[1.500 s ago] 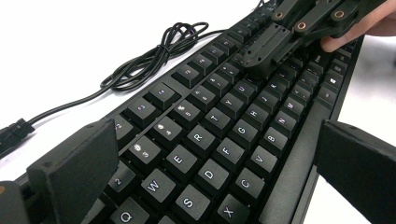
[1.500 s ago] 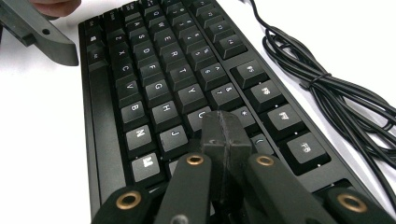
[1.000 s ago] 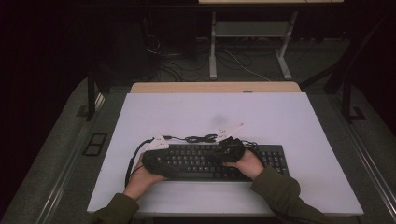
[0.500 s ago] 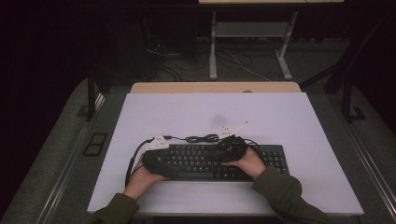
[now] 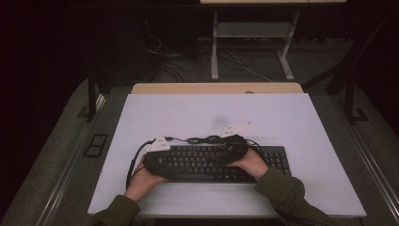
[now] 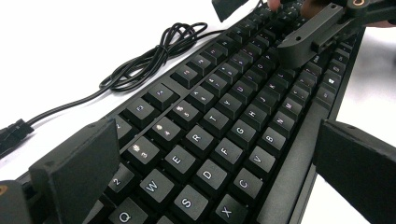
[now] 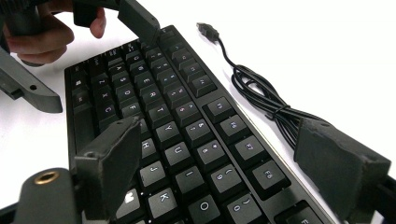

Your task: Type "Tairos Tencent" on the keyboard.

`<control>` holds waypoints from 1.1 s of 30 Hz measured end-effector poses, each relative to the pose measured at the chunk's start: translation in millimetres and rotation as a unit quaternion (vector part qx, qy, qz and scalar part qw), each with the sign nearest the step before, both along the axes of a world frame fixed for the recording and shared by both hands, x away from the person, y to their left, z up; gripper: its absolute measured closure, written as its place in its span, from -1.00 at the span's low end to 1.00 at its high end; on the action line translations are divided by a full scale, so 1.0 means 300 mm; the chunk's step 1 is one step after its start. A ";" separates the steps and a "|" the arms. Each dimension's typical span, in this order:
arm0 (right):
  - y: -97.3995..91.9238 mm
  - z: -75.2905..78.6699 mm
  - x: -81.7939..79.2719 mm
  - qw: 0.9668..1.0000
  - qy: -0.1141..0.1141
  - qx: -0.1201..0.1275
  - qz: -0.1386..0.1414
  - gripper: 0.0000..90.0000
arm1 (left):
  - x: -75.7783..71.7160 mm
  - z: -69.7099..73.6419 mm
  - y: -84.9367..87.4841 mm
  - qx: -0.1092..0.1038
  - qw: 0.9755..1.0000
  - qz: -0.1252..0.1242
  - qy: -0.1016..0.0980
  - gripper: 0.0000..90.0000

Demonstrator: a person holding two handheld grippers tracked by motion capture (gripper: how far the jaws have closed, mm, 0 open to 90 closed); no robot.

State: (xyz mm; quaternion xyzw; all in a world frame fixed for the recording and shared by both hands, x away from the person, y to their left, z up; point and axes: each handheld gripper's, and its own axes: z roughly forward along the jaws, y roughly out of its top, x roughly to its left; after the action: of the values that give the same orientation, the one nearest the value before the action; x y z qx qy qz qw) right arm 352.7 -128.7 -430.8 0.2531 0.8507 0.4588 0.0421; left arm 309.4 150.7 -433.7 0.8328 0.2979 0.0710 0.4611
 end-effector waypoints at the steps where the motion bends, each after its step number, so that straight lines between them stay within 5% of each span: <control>1: 0.000 0.000 0.000 1.000 0.000 0.000 0.000 -0.67 | -0.001 0.000 0.000 0.000 1.000 0.000 0.000 -0.99; 13: -0.004 0.002 0.003 1.000 0.001 0.003 -0.005 -0.67 | -0.001 0.010 0.004 0.001 1.000 -0.002 -0.009 -0.55; 26: -0.001 0.001 0.002 1.000 0.003 0.004 -0.005 -0.67 | 0.014 0.016 0.010 -0.006 1.000 -0.008 0.000 0.56; 33: 0.000 0.001 0.001 1.000 0.002 0.006 -0.004 -0.67 | 0.021 0.015 -0.004 0.001 1.000 -0.018 0.009 0.97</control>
State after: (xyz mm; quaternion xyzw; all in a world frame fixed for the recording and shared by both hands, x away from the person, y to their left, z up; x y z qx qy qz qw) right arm 353.1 -128.7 -430.4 0.2575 0.8472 0.4628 0.0407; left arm 315.7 149.6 -429.3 0.8392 0.2865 0.0553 0.4589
